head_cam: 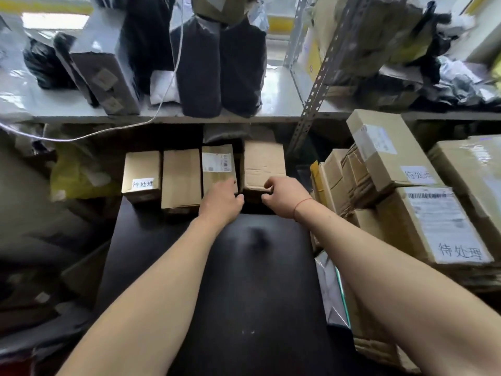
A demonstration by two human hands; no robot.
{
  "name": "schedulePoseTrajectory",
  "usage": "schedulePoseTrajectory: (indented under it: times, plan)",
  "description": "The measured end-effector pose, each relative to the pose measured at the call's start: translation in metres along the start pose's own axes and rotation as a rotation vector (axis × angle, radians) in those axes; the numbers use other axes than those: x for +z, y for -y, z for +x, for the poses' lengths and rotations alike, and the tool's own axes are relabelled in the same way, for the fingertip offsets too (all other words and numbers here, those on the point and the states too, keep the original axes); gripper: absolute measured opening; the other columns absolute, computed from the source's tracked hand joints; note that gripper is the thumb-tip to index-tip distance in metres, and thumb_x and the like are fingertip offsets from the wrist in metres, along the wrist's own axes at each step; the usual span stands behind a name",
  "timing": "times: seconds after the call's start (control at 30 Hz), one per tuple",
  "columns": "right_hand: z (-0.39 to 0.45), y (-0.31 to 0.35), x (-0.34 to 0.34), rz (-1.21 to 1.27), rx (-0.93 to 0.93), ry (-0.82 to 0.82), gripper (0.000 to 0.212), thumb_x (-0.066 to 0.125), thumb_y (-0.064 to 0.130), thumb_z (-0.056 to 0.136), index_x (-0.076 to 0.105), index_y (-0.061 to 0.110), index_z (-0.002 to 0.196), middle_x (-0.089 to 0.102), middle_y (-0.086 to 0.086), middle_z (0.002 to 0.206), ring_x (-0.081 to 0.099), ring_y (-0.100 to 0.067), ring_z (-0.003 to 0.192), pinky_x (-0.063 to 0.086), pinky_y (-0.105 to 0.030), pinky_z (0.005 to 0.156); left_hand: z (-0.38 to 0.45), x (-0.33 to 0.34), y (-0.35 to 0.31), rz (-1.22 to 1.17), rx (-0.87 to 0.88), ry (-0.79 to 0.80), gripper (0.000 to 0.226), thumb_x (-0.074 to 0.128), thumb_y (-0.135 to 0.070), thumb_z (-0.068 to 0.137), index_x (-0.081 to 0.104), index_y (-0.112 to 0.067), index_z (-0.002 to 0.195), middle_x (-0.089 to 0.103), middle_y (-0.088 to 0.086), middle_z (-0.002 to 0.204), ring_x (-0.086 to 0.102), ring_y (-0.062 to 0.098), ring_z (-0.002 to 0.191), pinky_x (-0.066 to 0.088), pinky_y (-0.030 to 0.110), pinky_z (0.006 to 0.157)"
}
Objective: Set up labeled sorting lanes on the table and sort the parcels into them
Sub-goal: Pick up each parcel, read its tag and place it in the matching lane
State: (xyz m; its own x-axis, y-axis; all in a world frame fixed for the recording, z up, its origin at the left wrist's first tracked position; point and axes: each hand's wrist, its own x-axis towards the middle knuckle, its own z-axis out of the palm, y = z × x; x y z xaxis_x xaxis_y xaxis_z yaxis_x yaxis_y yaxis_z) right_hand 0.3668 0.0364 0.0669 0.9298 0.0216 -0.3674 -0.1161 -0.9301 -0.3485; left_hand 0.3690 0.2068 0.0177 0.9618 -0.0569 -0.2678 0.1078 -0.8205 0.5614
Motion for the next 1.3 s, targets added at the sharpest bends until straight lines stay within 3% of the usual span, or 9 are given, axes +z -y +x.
schedulePoseTrajectory:
  times: [0.27,0.47,0.57,0.67,0.8,0.87,1.0,1.13,1.3]
  plan:
    - [0.054,-0.016,0.017,0.042,0.161,-0.051,0.061,0.064,0.037,0.096,0.045,0.021,0.152,0.039,-0.015,0.151,0.039,-0.040,0.138,0.038,-0.049,0.115,0.049,0.027,-0.007,-0.051,-0.032,0.075,0.067,0.064,-0.026,0.097,0.037,-0.010,0.157,0.053,0.017,0.151,0.046,0.041,0.141,0.038,0.046,0.116]
    - [0.066,-0.025,0.039,0.175,0.205,-0.032,0.068,0.066,0.044,0.092,0.040,0.029,0.153,0.045,-0.018,0.142,0.048,-0.043,0.128,0.045,-0.049,0.107,0.051,0.043,-0.002,-0.182,-0.107,0.220,0.065,0.055,-0.012,0.095,0.033,-0.022,0.156,0.053,0.019,0.145,0.045,0.035,0.137,0.038,0.035,0.107]
    - [0.068,-0.025,0.040,0.248,0.262,-0.041,0.083,0.072,0.066,0.086,0.037,0.033,0.154,0.036,-0.017,0.148,0.038,-0.041,0.137,0.042,-0.053,0.112,0.045,0.041,-0.001,-0.321,-0.083,0.203,0.071,0.049,0.000,0.094,0.037,-0.024,0.160,0.053,0.009,0.153,0.046,0.028,0.143,0.033,0.024,0.103]
    - [0.064,-0.021,0.039,0.287,0.337,-0.075,0.103,0.075,0.081,0.073,0.031,0.033,0.154,0.030,-0.017,0.153,0.032,-0.042,0.141,0.041,-0.055,0.113,0.041,0.037,-0.002,-0.459,-0.058,0.152,0.068,0.047,0.006,0.093,0.052,-0.027,0.152,0.060,0.000,0.148,0.051,0.021,0.140,0.042,0.028,0.112]
    - [0.057,-0.019,0.032,0.346,0.386,-0.146,0.117,0.076,0.085,0.065,0.024,0.031,0.155,0.032,-0.017,0.150,0.031,-0.042,0.140,0.040,-0.055,0.113,0.037,0.027,0.000,-0.668,-0.034,0.104,0.056,0.050,0.006,0.096,0.073,-0.036,0.124,0.072,-0.009,0.128,0.062,0.013,0.128,0.053,0.037,0.111]
    - [0.050,-0.018,0.026,0.414,0.379,-0.198,0.109,0.075,0.082,0.067,0.023,0.035,0.151,0.033,-0.014,0.146,0.032,-0.041,0.136,0.042,-0.055,0.112,0.029,0.018,-0.003,-0.761,-0.014,0.075,0.052,0.049,0.005,0.100,0.072,-0.033,0.126,0.071,-0.009,0.127,0.063,0.010,0.126,0.055,0.031,0.107]
    - [0.039,-0.017,0.016,0.878,0.312,-0.196,0.087,0.077,0.064,0.075,0.030,0.044,0.146,0.044,-0.006,0.140,0.048,-0.030,0.124,0.050,-0.048,0.097,0.021,0.003,0.004,-0.815,-0.057,-0.096,0.044,0.049,-0.018,0.110,0.051,-0.030,0.152,0.057,-0.010,0.149,0.051,0.008,0.138,0.044,0.033,0.116]
    - [0.032,-0.010,0.012,1.471,0.246,0.019,0.049,0.070,0.048,0.087,0.062,0.026,0.130,0.072,-0.006,0.119,0.067,-0.024,0.107,0.059,-0.037,0.077,0.017,-0.011,0.012,-1.047,-0.225,0.048,0.055,0.047,-0.055,0.108,0.041,-0.035,0.159,0.054,-0.007,0.151,0.050,0.021,0.138,0.041,0.051,0.114]
    - [0.029,-0.016,0.027,1.741,0.241,0.300,0.066,0.053,0.053,0.090,0.063,0.014,0.142,0.064,-0.022,0.142,0.059,-0.044,0.124,0.047,-0.069,0.103,0.003,-0.019,0.019,-1.367,-0.288,0.271,0.061,0.057,-0.064,0.096,0.066,-0.023,0.140,0.074,0.008,0.131,0.069,0.031,0.112,0.052,0.056,0.095]
